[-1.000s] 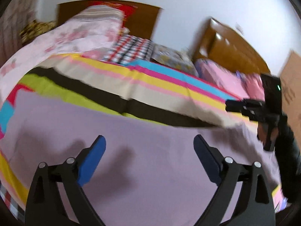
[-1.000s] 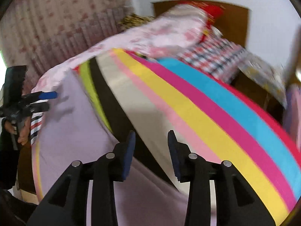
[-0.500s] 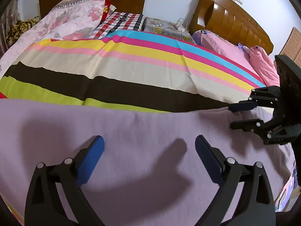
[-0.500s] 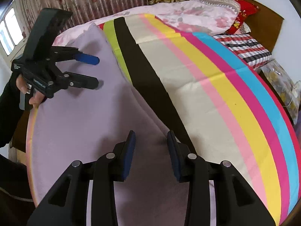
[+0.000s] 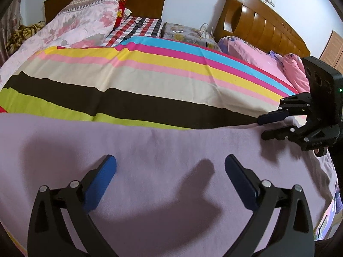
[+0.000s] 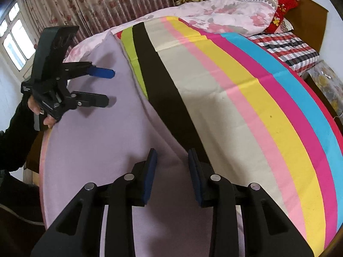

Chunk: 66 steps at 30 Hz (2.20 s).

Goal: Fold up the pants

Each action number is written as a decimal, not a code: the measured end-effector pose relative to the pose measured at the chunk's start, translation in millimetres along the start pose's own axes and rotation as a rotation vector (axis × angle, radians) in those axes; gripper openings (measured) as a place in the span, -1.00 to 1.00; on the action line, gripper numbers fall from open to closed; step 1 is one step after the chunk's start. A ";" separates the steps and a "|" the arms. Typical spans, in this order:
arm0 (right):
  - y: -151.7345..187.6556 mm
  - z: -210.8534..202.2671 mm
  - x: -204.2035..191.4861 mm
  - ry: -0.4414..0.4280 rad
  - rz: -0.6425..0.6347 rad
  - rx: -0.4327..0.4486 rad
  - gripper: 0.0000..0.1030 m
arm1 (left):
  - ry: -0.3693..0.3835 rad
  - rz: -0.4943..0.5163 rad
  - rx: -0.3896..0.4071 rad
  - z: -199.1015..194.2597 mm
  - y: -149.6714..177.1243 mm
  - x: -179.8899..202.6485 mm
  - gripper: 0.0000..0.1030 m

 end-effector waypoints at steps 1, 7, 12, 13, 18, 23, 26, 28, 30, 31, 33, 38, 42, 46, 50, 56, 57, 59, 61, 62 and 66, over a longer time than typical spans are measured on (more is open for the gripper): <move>0.7 1.3 -1.4 0.000 -0.003 0.001 -0.51 | 0.000 0.000 0.000 0.0 0.0 -0.3 0.96; -3.4 -18.7 -22.1 0.137 -0.078 0.066 -0.93 | -0.033 -0.015 0.009 -3.5 -0.6 -0.3 0.96; -2.8 -6.2 -12.2 0.165 -0.042 0.034 -0.93 | -0.070 -0.071 0.028 -4.5 -1.7 -8.5 0.96; 0.5 4.3 -10.5 0.162 -0.038 0.013 -0.92 | -0.075 -0.076 0.029 -4.7 -2.6 -8.8 0.96; 6.5 -13.1 8.5 0.292 0.092 0.055 0.09 | -0.160 -0.106 0.079 -22.4 -0.3 -12.1 0.96; 21.6 -49.2 -32.9 0.199 0.098 0.158 0.09 | -0.126 -0.188 0.151 -58.4 4.9 -32.9 0.96; 36.3 -19.3 -42.3 0.162 0.068 0.041 0.07 | -0.162 -0.240 0.051 -35.0 1.3 -53.8 0.96; 38.9 -13.4 -27.6 0.143 0.106 0.069 -0.03 | -0.181 -0.249 0.002 -13.1 -3.8 -64.2 0.96; 38.2 -23.3 -5.7 0.120 0.239 0.111 -0.13 | -0.226 -0.234 -0.014 -12.0 -9.9 -58.3 0.96; 38.8 -33.6 2.1 0.233 0.279 0.117 -0.11 | -0.237 -0.246 -0.010 -17.5 -12.7 -53.6 0.96; 38.5 -44.0 -0.9 0.268 0.293 0.129 -0.12 | -0.179 -0.254 0.030 -35.9 -12.5 -39.6 0.96; 45.2 -44.3 -31.0 0.275 0.154 0.093 -0.10 | -0.115 -0.077 0.002 -31.1 -0.5 17.8 0.97; 76.2 -39.7 3.4 0.152 0.304 0.148 -0.18 | -0.210 -0.026 -0.084 15.7 -0.6 22.8 0.97; 81.7 -72.6 -2.4 0.278 0.343 0.158 -0.03 | -0.218 -0.085 -0.059 6.5 -7.5 30.3 0.96; 79.2 -78.3 -19.7 0.304 0.273 0.168 0.30 | -0.151 -0.007 0.009 -7.6 -6.3 72.5 0.97; 99.4 -73.6 30.6 0.338 0.479 0.178 0.29 | -0.229 0.054 -0.005 38.2 5.5 88.0 0.97; 100.5 -77.2 38.6 0.363 0.517 0.200 0.35 | -0.235 0.028 0.001 34.5 5.3 86.8 0.97; 109.2 -94.5 44.7 0.374 0.572 0.266 0.36 | -0.224 0.002 0.031 23.6 5.8 89.8 0.97; 114.2 -95.6 42.0 0.285 0.576 0.292 0.48 | -0.157 0.012 0.062 10.7 9.2 106.3 0.97; 117.0 -87.1 42.5 0.270 0.563 0.242 0.57 | -0.138 0.027 0.059 11.7 11.0 116.2 0.97; 136.4 -82.8 65.9 0.372 0.614 0.151 0.55 | -0.241 0.057 -0.021 47.7 16.6 126.4 0.97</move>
Point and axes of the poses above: each gripper's, at about its wrist camera, not at the fingertips, and z roughly the way its jaws point, x to its right, y to its underside, the point moved 3 cm from there along z, roughly the way its jaws point, and after that the axes turned 10 degrees about -z, right-handed, at the moved point
